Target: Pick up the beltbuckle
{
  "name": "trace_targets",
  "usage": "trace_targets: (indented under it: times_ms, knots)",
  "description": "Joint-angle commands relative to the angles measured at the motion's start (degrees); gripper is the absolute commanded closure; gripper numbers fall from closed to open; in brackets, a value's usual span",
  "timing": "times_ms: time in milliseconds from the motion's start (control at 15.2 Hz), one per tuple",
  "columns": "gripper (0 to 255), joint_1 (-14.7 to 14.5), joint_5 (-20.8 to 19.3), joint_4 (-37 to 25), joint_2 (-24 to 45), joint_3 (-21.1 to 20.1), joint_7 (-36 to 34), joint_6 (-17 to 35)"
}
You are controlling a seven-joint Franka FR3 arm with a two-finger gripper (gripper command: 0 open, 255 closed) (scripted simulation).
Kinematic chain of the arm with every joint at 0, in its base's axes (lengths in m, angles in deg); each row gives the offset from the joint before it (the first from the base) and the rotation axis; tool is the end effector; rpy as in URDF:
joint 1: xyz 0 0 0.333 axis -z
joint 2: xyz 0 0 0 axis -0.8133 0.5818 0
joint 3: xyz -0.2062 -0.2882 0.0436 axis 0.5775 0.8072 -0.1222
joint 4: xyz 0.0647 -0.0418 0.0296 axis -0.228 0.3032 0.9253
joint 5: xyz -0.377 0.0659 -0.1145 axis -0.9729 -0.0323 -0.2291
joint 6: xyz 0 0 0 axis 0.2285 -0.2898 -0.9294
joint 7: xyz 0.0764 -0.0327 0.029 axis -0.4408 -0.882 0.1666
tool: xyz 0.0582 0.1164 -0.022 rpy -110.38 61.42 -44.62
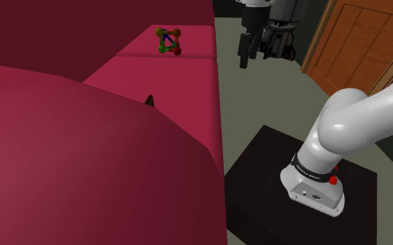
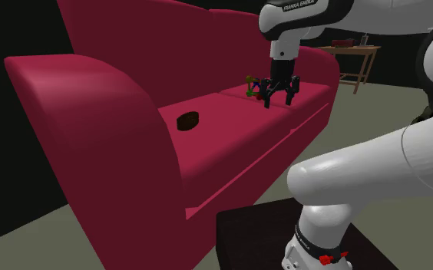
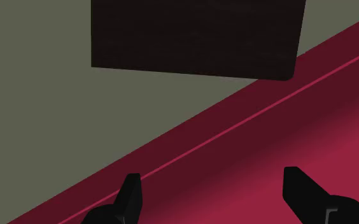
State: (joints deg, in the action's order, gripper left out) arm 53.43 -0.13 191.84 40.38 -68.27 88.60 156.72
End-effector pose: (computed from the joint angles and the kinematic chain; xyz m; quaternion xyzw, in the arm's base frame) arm 0.2979 -0.0004 0.5769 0.9981 0.0593 -0.0158 0.0043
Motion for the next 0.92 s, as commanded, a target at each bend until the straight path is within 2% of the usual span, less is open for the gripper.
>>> trace_targets:
  times_ms: [0, 462, 858]
  knots:
    - [0, 0.0, 0.0, 0.0, 0.0, 0.0, 0.0, 0.0]
    - [0, -3.2, 4.1, -5.0, 10.2, -5.6, -5.0, 5.9]
    - [0, -5.3, 5.9, -11.7, 19.9, -10.0, -9.1, 9.9]
